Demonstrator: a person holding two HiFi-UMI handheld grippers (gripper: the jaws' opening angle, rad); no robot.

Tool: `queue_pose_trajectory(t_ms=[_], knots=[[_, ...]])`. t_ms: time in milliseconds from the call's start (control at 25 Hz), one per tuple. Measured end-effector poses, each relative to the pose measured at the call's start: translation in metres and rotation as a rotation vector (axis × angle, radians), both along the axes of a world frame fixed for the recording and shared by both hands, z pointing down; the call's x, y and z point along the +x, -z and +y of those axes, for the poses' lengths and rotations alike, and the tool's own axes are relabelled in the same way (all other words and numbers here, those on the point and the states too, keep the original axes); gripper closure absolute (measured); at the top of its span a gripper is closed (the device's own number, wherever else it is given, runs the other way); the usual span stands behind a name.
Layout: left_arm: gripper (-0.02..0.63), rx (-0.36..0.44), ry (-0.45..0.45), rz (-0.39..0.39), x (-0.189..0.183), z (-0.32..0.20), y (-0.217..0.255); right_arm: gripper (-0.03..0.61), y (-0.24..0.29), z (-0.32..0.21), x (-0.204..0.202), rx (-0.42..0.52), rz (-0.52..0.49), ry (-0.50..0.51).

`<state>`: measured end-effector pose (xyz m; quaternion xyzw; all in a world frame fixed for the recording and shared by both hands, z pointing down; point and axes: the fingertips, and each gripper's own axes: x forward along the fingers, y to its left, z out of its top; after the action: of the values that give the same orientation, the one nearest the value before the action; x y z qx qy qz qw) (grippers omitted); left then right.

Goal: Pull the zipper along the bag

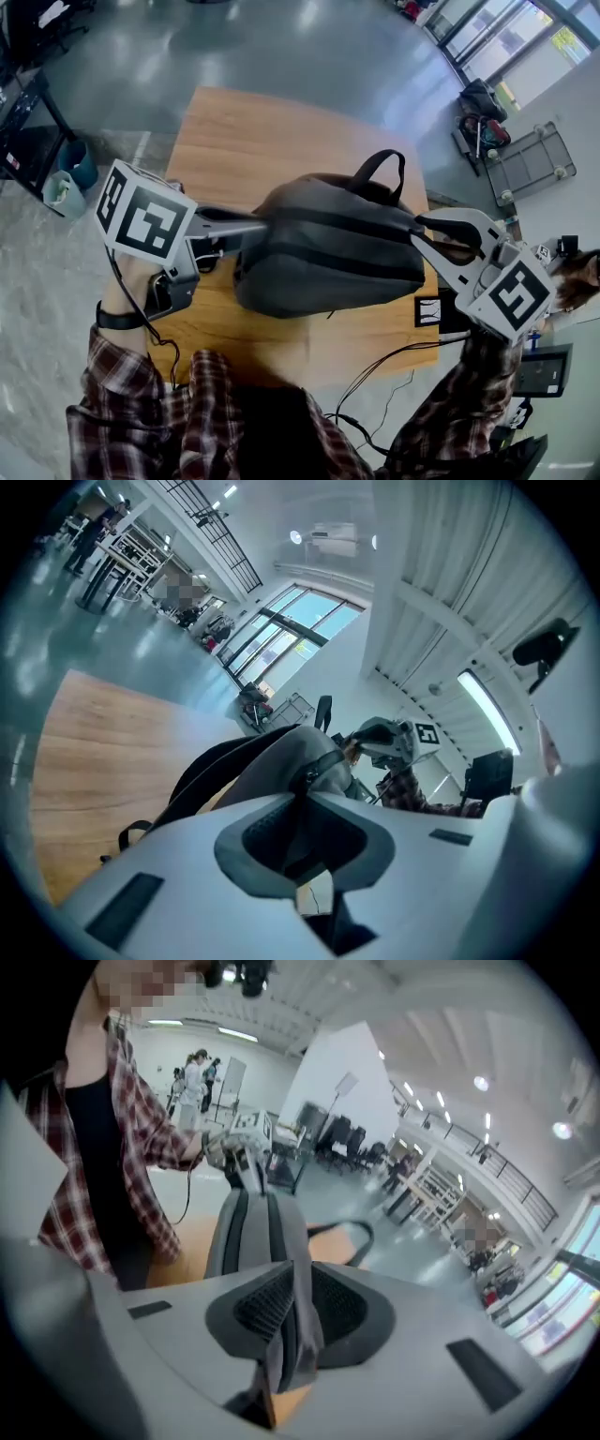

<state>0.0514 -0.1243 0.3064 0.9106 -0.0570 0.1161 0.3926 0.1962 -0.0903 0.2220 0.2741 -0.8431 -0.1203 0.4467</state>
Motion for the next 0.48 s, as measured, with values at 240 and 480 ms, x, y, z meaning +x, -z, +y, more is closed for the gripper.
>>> queue_pose_trajectory(t_ms=[240, 480], knots=[[0.571, 0.029, -0.03, -0.027, 0.002, 0.004, 0.001, 0.471, -0.032, 0.0, -0.109, -0.065, 0.207, 0.14], [0.591, 0.078, -0.052, -0.058, 0.008, 0.013, 0.005, 0.449, -0.081, -0.026, -0.119, -0.165, 0.549, 0.201]])
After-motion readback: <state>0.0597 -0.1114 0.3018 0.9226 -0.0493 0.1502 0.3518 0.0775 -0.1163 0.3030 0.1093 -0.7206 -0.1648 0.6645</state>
